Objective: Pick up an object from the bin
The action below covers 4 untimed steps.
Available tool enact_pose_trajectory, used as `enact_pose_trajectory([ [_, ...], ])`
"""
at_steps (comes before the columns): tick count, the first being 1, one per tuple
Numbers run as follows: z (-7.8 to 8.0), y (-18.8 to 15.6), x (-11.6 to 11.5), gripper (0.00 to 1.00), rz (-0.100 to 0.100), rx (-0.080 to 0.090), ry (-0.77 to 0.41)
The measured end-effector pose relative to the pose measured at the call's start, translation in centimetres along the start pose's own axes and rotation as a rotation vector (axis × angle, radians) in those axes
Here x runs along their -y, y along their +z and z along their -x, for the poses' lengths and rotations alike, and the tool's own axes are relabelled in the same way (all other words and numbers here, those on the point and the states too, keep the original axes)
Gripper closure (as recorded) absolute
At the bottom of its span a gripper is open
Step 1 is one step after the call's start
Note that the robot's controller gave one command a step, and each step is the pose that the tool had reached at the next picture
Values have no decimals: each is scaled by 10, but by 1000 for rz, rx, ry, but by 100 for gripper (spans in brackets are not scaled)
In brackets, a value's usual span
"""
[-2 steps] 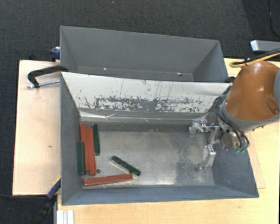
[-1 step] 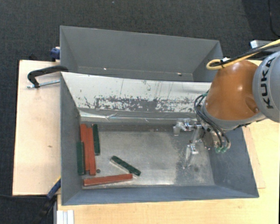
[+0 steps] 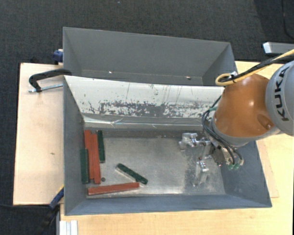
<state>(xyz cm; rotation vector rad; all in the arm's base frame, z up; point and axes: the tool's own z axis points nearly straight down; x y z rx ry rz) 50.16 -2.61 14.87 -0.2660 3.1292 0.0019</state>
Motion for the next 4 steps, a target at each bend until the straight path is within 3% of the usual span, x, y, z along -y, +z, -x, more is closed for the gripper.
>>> enact_pose_trajectory([
  [1, 26, 54, -42, 0, -2, 6, -27],
  [2, 21, 55, -97, 0, 0, -8, 36],
  [3, 34, 42, -117, 0, 3, 9, 15],
  [4, 20, 78, -139, 100, 0, -1, -129],
])
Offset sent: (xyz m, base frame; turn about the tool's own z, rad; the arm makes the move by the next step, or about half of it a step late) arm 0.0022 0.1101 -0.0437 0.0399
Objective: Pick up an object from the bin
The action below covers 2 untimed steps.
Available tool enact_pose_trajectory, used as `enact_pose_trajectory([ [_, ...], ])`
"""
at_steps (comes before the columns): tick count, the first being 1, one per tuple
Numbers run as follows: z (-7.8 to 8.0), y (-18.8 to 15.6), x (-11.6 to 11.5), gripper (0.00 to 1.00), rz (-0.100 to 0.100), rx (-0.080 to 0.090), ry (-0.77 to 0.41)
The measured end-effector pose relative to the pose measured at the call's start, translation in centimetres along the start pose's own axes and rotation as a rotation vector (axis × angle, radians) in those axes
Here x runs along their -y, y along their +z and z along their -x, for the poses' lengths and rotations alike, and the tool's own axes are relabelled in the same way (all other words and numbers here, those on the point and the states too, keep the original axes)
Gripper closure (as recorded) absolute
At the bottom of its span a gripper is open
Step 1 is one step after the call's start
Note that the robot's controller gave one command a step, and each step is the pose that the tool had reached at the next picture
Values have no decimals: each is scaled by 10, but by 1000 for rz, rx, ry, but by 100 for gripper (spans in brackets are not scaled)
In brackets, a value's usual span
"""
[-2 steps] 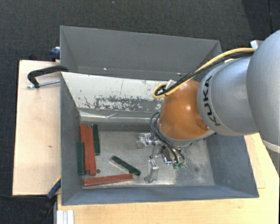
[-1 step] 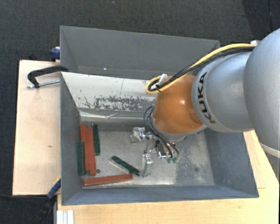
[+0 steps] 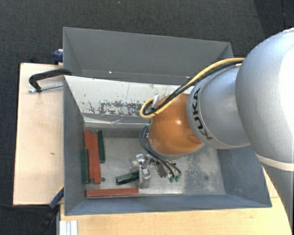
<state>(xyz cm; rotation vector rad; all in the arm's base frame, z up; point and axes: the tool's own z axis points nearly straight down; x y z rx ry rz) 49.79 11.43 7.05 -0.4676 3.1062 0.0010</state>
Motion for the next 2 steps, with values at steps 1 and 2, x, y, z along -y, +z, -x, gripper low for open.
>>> enact_pose_trajectory([
  [1, 0, 0, 0, 100, 0, 0, -1],
  [2, 16, -123, -28, 100, 0, 5, -37],
])
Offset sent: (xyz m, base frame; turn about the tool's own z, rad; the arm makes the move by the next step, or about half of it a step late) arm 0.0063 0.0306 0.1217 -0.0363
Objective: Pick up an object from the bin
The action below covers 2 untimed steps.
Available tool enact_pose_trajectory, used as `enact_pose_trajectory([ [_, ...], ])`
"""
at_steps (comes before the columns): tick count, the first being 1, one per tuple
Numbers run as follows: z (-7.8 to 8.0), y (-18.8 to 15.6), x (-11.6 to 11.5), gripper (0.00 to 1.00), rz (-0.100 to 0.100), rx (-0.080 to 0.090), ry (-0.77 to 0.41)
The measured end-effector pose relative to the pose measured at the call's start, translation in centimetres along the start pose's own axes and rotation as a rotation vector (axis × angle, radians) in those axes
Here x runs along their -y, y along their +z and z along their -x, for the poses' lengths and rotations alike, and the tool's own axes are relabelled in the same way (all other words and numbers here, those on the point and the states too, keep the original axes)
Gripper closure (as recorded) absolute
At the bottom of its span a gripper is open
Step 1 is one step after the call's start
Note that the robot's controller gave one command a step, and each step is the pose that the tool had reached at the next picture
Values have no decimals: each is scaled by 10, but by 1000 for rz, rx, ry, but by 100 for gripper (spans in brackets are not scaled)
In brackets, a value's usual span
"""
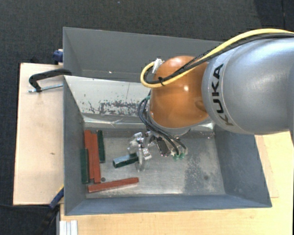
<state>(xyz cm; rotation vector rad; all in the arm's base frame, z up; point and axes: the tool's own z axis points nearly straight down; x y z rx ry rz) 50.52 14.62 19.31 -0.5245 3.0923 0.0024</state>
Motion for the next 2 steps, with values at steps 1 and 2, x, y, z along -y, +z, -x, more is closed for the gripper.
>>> enact_pose_trajectory([
  [1, 0, 0, 0, 100, 0, 0, -1],
  [2, 13, -178, 21, 100, -2, 10, 28],
])
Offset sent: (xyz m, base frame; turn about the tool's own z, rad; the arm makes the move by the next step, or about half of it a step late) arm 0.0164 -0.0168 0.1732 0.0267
